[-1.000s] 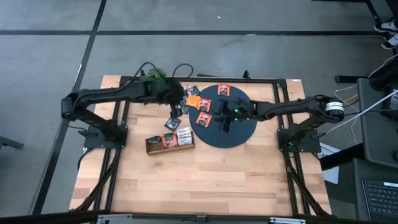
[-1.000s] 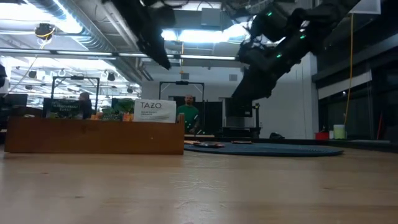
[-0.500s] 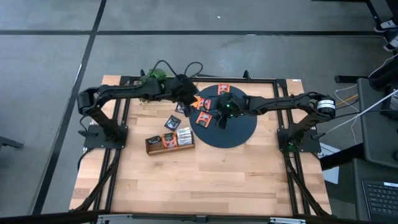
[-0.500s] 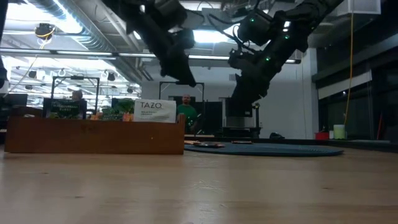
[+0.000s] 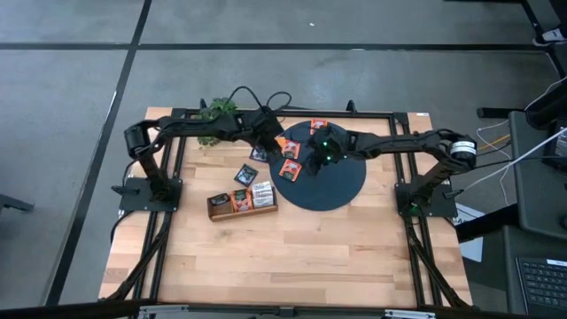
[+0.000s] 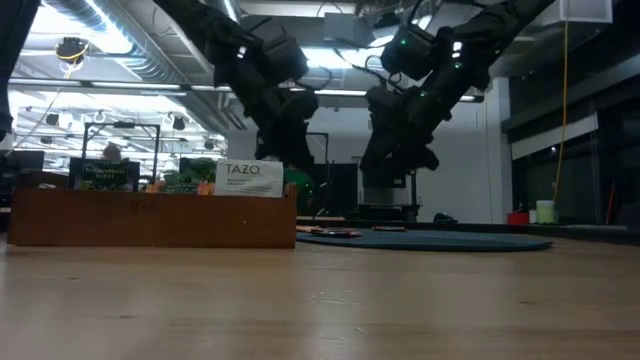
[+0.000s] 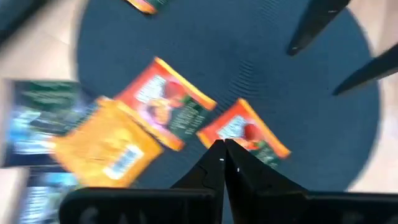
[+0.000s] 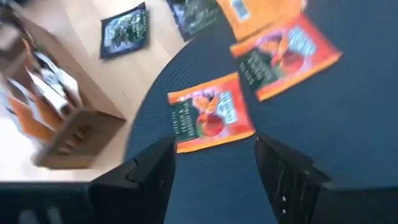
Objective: Pick & Place Tea
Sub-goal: Put the orange tea bag into the middle section of the wooden organizer
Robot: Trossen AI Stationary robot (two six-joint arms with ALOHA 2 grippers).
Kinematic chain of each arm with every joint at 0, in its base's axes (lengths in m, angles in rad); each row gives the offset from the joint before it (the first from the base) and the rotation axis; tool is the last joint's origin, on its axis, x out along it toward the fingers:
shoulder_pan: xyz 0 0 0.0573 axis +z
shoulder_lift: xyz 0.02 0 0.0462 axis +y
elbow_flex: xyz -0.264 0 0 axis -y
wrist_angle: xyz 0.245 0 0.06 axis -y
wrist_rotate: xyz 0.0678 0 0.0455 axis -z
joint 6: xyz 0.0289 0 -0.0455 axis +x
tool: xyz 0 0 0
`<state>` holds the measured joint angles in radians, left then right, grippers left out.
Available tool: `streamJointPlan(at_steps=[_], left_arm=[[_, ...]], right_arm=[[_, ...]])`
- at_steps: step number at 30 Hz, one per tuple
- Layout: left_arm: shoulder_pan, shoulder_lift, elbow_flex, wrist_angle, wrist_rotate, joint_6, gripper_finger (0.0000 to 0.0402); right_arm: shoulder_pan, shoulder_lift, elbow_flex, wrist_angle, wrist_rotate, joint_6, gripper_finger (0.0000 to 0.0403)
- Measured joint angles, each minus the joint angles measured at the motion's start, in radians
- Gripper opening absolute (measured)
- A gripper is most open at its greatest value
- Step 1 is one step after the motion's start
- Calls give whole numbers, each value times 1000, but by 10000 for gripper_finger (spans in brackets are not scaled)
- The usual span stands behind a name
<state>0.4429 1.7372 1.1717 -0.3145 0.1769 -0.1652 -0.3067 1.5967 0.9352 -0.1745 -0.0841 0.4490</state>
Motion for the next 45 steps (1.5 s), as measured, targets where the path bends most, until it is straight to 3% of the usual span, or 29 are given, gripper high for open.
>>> streamJointPlan(at_steps=[4,10,24,45], left_arm=[[-5,30,0,1,62,-15,3],[-38,68,0,4,94,63,3],[-86,178,0,12,79,237,3],[-97,249,4,38,24,266,3]], right_arm=[[-18,32,0,15,-88,138,217],[-19,104,0,59,-121,202,217],[-62,183,0,117,-109,203,217],[-82,196,0,158,-110,206,217]])
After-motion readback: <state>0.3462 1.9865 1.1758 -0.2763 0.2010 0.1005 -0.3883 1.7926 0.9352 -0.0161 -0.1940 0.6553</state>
